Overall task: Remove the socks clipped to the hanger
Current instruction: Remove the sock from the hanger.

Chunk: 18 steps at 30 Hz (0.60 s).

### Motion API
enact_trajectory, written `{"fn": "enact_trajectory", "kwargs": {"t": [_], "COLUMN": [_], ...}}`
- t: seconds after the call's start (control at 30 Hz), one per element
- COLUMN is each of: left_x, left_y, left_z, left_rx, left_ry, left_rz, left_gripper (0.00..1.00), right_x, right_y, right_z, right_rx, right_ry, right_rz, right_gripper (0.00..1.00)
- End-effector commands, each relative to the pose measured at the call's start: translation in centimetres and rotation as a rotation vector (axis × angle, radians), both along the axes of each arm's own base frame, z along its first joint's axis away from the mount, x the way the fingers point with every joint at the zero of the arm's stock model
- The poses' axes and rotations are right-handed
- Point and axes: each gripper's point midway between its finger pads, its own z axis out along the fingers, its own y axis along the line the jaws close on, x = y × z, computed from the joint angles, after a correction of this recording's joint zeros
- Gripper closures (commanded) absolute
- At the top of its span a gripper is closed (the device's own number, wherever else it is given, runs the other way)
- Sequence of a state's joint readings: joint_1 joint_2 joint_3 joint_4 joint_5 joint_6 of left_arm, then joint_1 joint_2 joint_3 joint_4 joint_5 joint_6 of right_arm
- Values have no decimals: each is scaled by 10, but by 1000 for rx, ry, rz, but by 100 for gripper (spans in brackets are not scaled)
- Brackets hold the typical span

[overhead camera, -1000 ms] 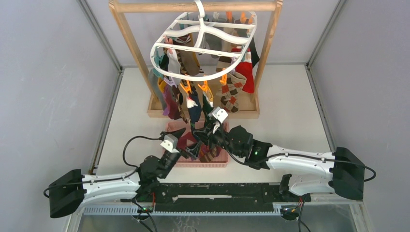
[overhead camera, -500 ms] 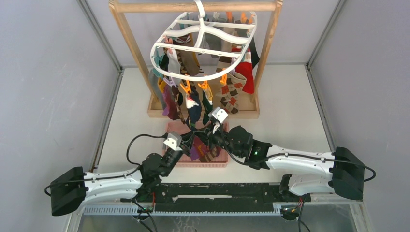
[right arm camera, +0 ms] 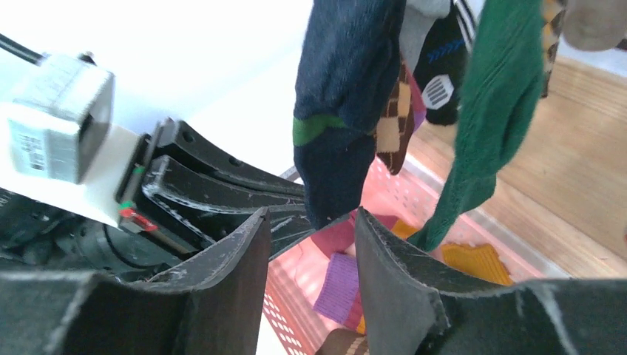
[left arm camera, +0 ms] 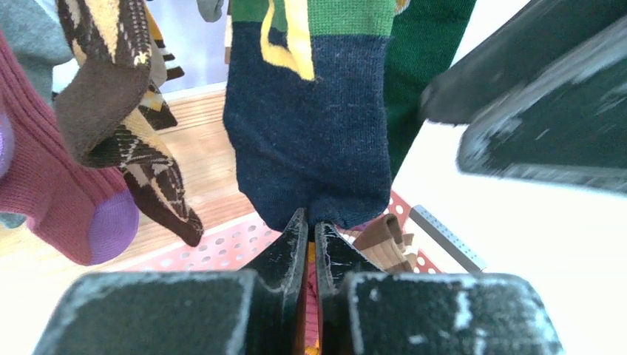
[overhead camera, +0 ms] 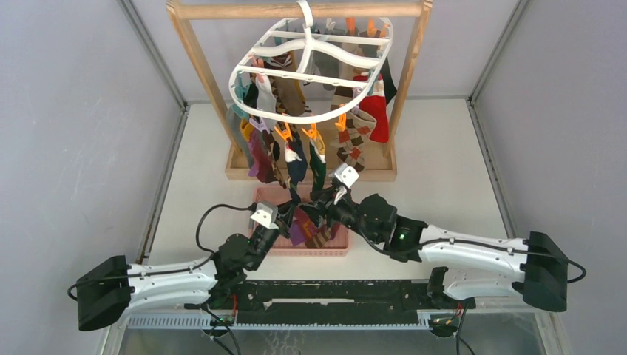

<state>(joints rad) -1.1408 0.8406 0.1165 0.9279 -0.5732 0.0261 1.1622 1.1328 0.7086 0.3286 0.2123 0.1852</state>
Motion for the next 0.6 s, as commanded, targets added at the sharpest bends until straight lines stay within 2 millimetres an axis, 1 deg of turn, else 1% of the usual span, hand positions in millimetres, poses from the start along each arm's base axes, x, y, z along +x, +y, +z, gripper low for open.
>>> {"fn": "enact_trajectory", "kwargs": {"t": [0.0,0.2,0.47,0.57], "left_x": [8,12,14,14], "left_y": [5,9,13,14], "left_z": [30,32,32,31], "left_rx": [-60,-43,-34,-33], "left_ry": [-21,-7,-3,-5], "left_rz": [59,96,117,119], "left_gripper": [92,92,92,92], "right_x": [-2,-15,-30,-34], "right_y": [-14,-19,-9,-4], "right_z": [30,54,94,113], "right_rx": [51,59,65,82], "right_ry": [-54,-104,-196,-238], "right_rz": [-49,-61,-77,-83], "right_gripper": [46,42,41,41]}}
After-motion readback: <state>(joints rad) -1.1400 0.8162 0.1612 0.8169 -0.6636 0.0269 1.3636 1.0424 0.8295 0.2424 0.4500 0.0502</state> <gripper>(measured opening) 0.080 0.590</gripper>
